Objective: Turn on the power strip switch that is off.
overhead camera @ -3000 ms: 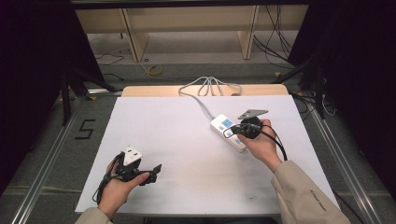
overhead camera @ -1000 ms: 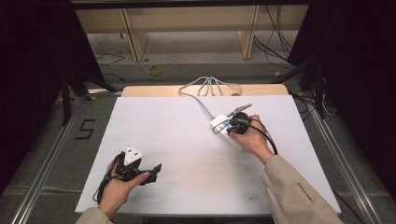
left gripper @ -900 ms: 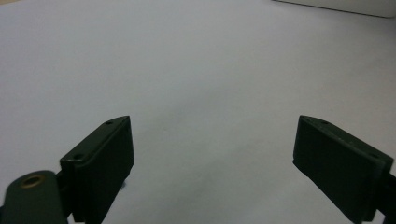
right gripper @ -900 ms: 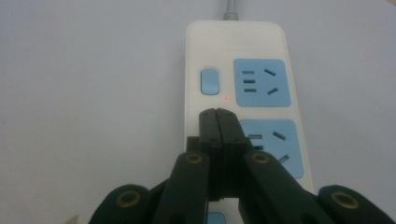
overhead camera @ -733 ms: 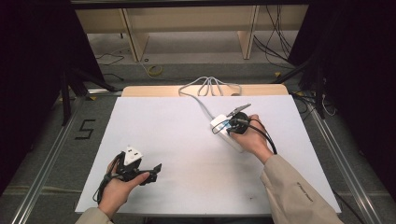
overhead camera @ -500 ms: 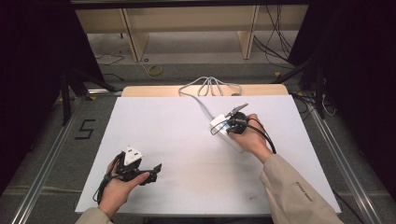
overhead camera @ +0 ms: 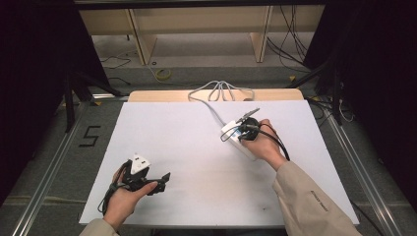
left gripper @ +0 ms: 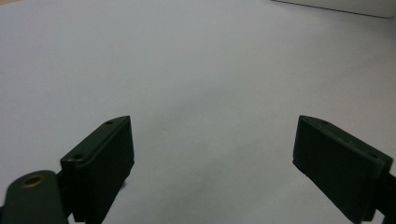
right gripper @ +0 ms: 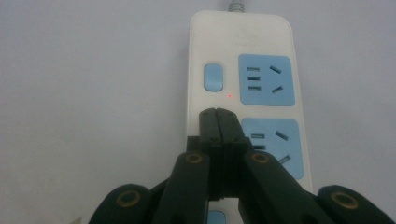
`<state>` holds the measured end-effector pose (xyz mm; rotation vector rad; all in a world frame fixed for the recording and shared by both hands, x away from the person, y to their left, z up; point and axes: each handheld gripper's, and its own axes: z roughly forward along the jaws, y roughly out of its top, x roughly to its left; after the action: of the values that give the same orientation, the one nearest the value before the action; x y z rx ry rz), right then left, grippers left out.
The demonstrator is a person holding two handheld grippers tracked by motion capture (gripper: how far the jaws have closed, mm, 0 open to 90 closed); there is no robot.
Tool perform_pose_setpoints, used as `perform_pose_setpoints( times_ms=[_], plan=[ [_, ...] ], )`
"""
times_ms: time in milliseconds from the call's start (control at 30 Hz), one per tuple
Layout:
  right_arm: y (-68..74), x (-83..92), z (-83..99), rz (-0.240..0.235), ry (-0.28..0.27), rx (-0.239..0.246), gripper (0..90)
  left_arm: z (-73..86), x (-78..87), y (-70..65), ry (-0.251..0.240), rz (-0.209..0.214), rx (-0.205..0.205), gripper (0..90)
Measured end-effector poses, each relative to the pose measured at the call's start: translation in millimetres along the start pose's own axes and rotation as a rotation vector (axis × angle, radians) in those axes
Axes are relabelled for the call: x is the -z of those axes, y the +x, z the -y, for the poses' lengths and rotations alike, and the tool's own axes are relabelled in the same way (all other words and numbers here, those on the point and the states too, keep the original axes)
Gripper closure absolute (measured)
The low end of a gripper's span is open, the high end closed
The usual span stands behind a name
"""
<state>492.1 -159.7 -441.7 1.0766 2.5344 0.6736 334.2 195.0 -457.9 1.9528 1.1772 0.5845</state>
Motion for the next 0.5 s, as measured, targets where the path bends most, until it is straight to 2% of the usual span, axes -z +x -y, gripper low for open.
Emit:
perform_pose_setpoints(
  times_ms=[300,500],
  plan=[
    [1.4,-0.7,-2.5,0.007,0.021,0.002,90.0,0.0,0.0,-0.4,0.002,0.001,-0.001,12.1],
    [-0.3,-0.9,-2.6,-0.005,0.024,-0.017,90.0,0.0,0.1,-0.5,0.003,0.001,-0.001,12.1]
  ],
)
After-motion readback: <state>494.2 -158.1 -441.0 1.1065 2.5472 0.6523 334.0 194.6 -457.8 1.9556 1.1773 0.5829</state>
